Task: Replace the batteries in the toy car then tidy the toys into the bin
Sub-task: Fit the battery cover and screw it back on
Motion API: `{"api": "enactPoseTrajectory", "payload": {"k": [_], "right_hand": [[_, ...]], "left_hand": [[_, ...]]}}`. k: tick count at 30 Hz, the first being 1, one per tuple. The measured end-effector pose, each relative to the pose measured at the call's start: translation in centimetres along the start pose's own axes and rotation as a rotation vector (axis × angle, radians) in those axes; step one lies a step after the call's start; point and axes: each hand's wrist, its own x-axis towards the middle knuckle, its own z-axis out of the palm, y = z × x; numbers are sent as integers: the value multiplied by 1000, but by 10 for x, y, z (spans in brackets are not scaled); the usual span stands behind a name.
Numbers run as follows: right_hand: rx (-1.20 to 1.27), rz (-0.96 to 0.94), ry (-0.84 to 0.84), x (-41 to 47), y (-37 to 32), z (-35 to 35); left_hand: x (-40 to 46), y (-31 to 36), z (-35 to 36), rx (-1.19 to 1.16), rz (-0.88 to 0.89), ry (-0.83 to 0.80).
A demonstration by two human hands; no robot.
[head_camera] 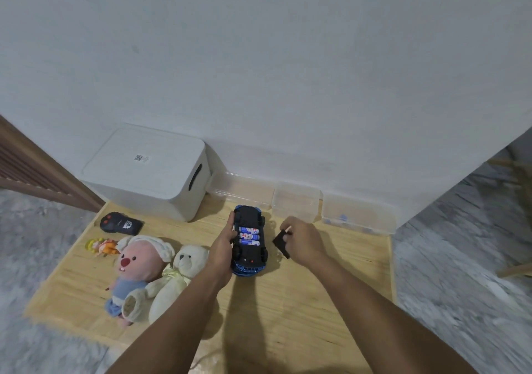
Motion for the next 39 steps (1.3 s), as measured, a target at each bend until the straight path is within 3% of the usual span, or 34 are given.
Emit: {"api": "enactPoseTrajectory", "payload": {"k": [4,7,11,22,35,39], "right_hand": [[383,20,-12,9,-22,-27],[443,-43,-106,12,-34,-36],[395,-114,-214,15,-40,-36],[377,-110,-263,18,-38,-28],[331,-143,-222,15,-36,-23],[152,-177,-166,13,-35,-23]], "left_hand": [[0,-1,3,20,-19,3],[-1,-2,8,16,-38,-26],[-1,0,14,5,-54,-58],[-1,-2,16,-31,-77,-111],[-4,2,17,-37,-61,-106],[-4,1,17,-31,-45,-111]]}}
